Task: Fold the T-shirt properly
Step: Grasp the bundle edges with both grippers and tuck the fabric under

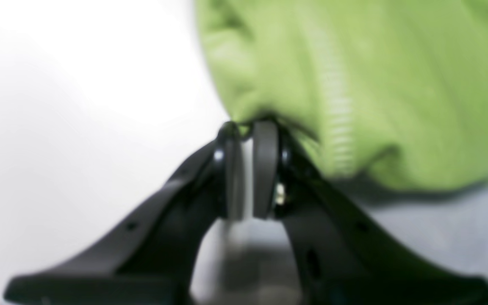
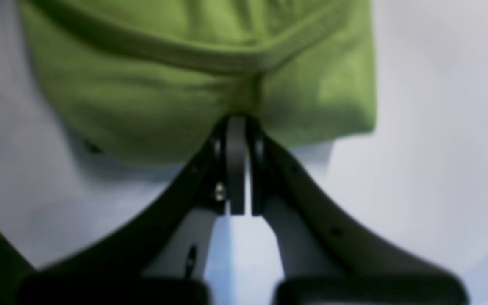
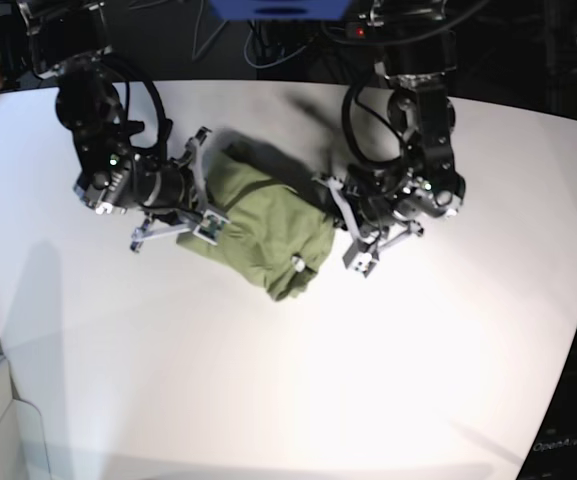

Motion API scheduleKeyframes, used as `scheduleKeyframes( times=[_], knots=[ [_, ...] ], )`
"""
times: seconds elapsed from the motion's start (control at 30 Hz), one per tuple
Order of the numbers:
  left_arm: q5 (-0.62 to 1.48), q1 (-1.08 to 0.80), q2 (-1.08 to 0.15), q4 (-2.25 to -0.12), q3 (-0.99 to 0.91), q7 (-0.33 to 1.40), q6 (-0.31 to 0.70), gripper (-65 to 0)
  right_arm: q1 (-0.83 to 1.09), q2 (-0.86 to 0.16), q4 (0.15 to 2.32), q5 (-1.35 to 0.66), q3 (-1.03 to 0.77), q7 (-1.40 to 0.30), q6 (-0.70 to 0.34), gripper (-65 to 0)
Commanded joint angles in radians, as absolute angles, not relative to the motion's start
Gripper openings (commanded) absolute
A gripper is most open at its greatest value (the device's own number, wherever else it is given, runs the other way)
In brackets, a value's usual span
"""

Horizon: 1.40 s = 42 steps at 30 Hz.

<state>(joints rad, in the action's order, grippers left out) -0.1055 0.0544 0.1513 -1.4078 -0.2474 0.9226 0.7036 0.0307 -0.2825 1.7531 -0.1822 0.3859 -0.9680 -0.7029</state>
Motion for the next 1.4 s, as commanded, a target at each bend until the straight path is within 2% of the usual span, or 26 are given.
scheduleKeyframes(
  times=[0.0, 0.13, 0.23, 0.33, 0.47, 0.57, 0.7, 0.9, 1.13, 1.37],
  knots=[
    [-0.14, 0.081, 0.157, -1.372, -0.245, 0.941, 0.698, -57.2, 0.028, -0.283, 1.767, -0.188, 0.383, -0.954, -0.698, -65.0],
    [-0.134, 0.182, 0.157, -1.28, -0.246, 0.877, 0.698, -57.2, 0.087, -0.242, 1.765, -0.188, 0.394, -0.926, -0.698, -65.0],
    [-0.053, 0.262, 0.157, -1.247, -0.278, 0.874, 0.698, -57.2, 0.119, -0.211, 1.764, -0.188, 0.395, -0.908, -0.698, -64.9],
    [0.03, 0.344, 0.157, -1.248, -0.354, 0.94, 0.698, -57.2, 0.136, -0.185, 1.768, -0.188, 0.395, -0.906, -0.698, -64.9],
    [0.041, 0.384, 0.125, -1.257, -0.397, 1.038, 0.698, -57.2, 0.136, -0.186, 1.773, -0.188, 0.387, -0.906, -0.698, -65.0],
    [0.042, 0.383, 0.07, -1.257, -0.398, 1.056, 0.698, -57.2, 0.14, -0.226, 1.827, -0.188, 0.384, -0.905, -0.698, -65.0],
    [0.042, 0.321, 0.015, -1.271, -0.395, 1.107, 0.698, -57.2, 0.148, -0.268, 1.946, -0.188, 0.384, -0.906, -0.698, -65.0],
    [0.039, 0.116, 0.008, -1.535, -0.389, 1.119, 0.698, -57.2, 0.151, -0.266, 1.957, -0.189, 0.349, -0.905, -0.698, -65.0],
    [0.042, -0.048, -0.016, -1.696, -0.355, 1.118, 0.698, -57.2, 0.15, -0.177, 1.954, -0.189, 0.352, -0.905, -0.698, -65.0],
    [0.044, -0.071, 0.022, -1.83, -0.329, 1.162, 0.698, -57.2, 0.145, -0.157, 1.951, -0.188, 0.403, -0.903, -0.698, -65.0]
  ],
)
